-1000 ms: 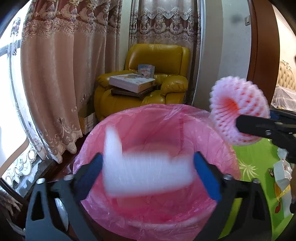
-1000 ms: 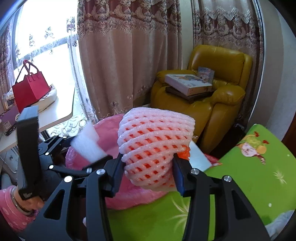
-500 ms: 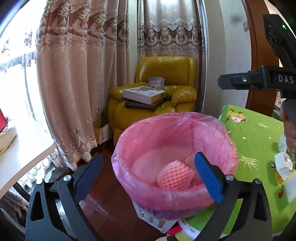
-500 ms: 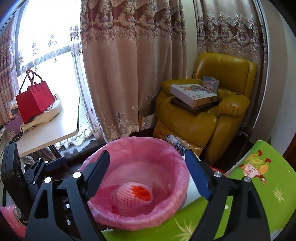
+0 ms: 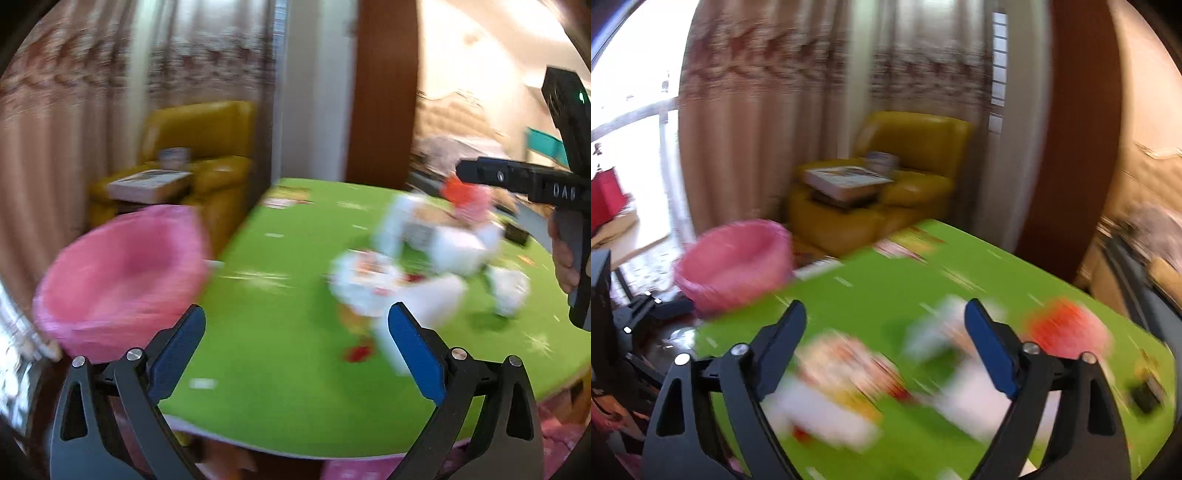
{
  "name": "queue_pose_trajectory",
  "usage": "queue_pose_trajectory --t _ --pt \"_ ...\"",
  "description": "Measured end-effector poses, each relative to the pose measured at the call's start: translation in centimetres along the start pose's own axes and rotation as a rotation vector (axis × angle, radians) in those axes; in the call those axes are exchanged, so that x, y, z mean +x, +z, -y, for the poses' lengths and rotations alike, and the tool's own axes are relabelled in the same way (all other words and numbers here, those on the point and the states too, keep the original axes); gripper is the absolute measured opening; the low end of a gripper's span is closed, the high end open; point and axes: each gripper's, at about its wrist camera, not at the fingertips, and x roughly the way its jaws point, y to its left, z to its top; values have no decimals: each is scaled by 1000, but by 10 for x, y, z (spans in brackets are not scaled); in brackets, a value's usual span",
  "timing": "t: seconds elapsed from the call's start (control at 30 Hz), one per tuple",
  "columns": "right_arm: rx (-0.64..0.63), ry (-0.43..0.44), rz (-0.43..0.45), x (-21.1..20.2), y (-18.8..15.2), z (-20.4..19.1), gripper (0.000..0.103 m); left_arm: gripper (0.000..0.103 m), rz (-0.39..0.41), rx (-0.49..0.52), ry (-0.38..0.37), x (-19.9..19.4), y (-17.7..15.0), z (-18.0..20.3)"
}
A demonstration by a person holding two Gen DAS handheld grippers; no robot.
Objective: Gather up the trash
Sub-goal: 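Return to the table and grasp another white foam block with the left tool, then grasp the crumpled white tissue with the right tool while the left tool holds the foam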
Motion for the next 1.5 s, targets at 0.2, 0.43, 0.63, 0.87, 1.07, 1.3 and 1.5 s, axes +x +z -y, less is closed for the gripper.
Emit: queue_pose_trajectory --t 0.2,0.43,0.63,0.87,1.07,1.3,1.5 --pt "186 -128 -76 -46 -95 80 86 94 -50 126 -69 32 -11 72" --pt "253 -157 -155 -43 -148 116 86 91 -119 142 -63 61 -20 107" --pt "242 -104 -157 -32 -155 97 86 58 -120 191 -45 67 -21 118" --pt "169 -30 -158 -23 -140 57 86 35 -91 174 -62 54 -21 104" --pt "115 -79 -210 0 -133 39 49 35 -69 179 -56 43 -24 93" --pt "86 -80 -172 -4 -127 25 28 35 -29 175 -59 26 -23 82" --pt "70 -70 -135 -10 -117 16 27 35 -7 154 -52 17 -22 73"
